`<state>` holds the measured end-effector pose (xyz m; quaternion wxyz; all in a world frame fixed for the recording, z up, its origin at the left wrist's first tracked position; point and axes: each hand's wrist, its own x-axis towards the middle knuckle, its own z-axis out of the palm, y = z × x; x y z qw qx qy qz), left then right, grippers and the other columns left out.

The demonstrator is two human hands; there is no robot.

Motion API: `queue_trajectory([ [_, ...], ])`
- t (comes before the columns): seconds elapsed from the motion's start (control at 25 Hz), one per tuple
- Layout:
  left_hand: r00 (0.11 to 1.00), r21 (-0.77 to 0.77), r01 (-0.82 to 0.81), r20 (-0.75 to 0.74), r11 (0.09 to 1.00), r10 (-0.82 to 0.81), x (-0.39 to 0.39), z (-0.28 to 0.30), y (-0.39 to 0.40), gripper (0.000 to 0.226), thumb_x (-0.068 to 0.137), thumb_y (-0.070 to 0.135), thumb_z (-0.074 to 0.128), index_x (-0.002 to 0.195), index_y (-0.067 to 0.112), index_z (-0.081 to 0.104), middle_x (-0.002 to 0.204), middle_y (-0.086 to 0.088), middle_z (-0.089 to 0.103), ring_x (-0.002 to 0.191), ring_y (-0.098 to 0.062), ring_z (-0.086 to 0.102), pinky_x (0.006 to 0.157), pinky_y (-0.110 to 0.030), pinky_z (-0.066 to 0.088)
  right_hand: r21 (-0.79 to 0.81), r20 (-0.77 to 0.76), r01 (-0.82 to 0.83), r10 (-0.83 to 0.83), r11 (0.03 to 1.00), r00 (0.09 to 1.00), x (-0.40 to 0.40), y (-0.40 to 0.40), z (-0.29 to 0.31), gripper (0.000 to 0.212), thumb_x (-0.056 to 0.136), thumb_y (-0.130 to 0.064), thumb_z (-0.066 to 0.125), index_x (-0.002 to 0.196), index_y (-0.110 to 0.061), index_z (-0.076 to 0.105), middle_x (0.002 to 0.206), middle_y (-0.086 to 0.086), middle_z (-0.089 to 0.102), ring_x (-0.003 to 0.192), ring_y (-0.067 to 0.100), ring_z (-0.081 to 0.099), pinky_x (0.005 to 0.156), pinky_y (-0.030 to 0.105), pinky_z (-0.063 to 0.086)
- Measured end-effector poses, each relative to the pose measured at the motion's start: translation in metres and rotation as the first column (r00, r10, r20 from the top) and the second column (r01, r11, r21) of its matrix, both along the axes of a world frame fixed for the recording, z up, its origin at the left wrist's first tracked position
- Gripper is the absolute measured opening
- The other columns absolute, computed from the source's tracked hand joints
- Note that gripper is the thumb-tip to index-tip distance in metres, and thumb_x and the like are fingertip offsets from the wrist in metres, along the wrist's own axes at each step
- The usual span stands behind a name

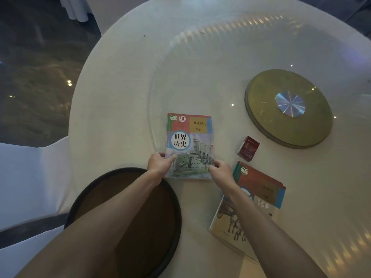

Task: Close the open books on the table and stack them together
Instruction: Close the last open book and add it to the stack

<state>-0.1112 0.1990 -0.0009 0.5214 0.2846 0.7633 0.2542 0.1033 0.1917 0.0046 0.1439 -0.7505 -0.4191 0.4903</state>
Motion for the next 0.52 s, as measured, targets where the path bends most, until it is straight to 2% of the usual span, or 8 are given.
queue_trajectory([
  [0.08,0.998,0.074,0.034,0.05,0.997,-0.037,0.001,0.009,0.003,0.025,0.089,0.027,0.075,0.107,0.011,0.069,0.104,-0.005,0.072,0.089,-0.019,0.068,0.07,-0.029,0.056,-0.009,-0.019,0.009,-0.009,1.0,1.0,0.006,-0.001,-0.004,0.017,0.092,-0.012,0.053,0.081,-0.001,0.059,0.082,0.017,0.051,0.071,0.019,0.044,0.061,0.034,0.034],
  [0.16,0.984,0.137,0.03,0.171,0.99,-0.054,0.003,0.023,0.008,0.009,0.091,0.02,0.071,0.091,0.013,0.065,0.098,-0.011,0.073,0.087,-0.025,0.072,0.066,-0.032,0.058,-0.024,-0.1,0.048,-0.05,0.999,0.994,0.014,-0.002,-0.008,0.023,0.096,-0.017,0.055,0.092,0.0,0.07,0.094,0.017,0.066,0.082,0.021,0.058,0.071,0.039,0.051],
  [0.24,0.92,0.153,-0.024,0.391,0.988,-0.038,0.007,0.04,0.012,0.014,0.092,0.013,0.067,0.083,0.013,0.056,0.1,-0.02,0.073,0.087,-0.031,0.073,0.071,-0.043,0.059,-0.046,-0.193,0.127,-0.134,0.991,0.972,0.018,-0.004,-0.007,0.022,0.099,-0.024,0.058,0.093,-0.013,0.076,0.107,0.015,0.076,0.094,0.024,0.069,0.087,0.045,0.059],
  [0.36,0.798,0.156,-0.048,0.6,0.987,-0.056,0.021,0.067,0.016,0.018,0.091,0.005,0.063,0.081,0.015,0.054,0.095,-0.013,0.073,0.081,-0.029,0.071,0.071,-0.043,0.059,-0.023,-0.265,0.226,-0.223,0.974,0.938,0.022,-0.005,0.004,0.031,0.101,-0.032,0.057,0.101,-0.011,0.079,0.104,0.01,0.08,0.092,0.021,0.074,0.087,0.037,0.059],
  [0.44,0.746,0.167,-0.027,0.659,0.986,-0.091,0.033,0.086,0.015,0.017,0.091,0.005,0.062,0.081,0.016,0.056,0.092,-0.011,0.072,0.076,-0.027,0.07,0.064,-0.04,0.06,-0.111,-0.44,0.342,-0.355,0.933,0.825,0.027,-0.008,0.018,0.028,0.104,-0.023,0.055,0.098,-0.004,0.076,0.093,0.01,0.079,0.076,0.02,0.074,0.073,0.033,0.059],
  [0.52,0.686,0.2,0.06,0.703,0.978,-0.186,0.047,0.1,0.013,0.012,0.092,0.007,0.062,0.086,0.016,0.057,0.095,-0.012,0.073,0.081,-0.029,0.072,0.066,-0.042,0.061,-0.219,-0.6,0.367,-0.421,0.904,0.68,0.039,-0.018,0.034,0.026,0.103,-0.017,0.055,0.106,0.002,0.072,0.093,0.013,0.074,0.075,0.024,0.069,0.074,0.036,0.054],
])
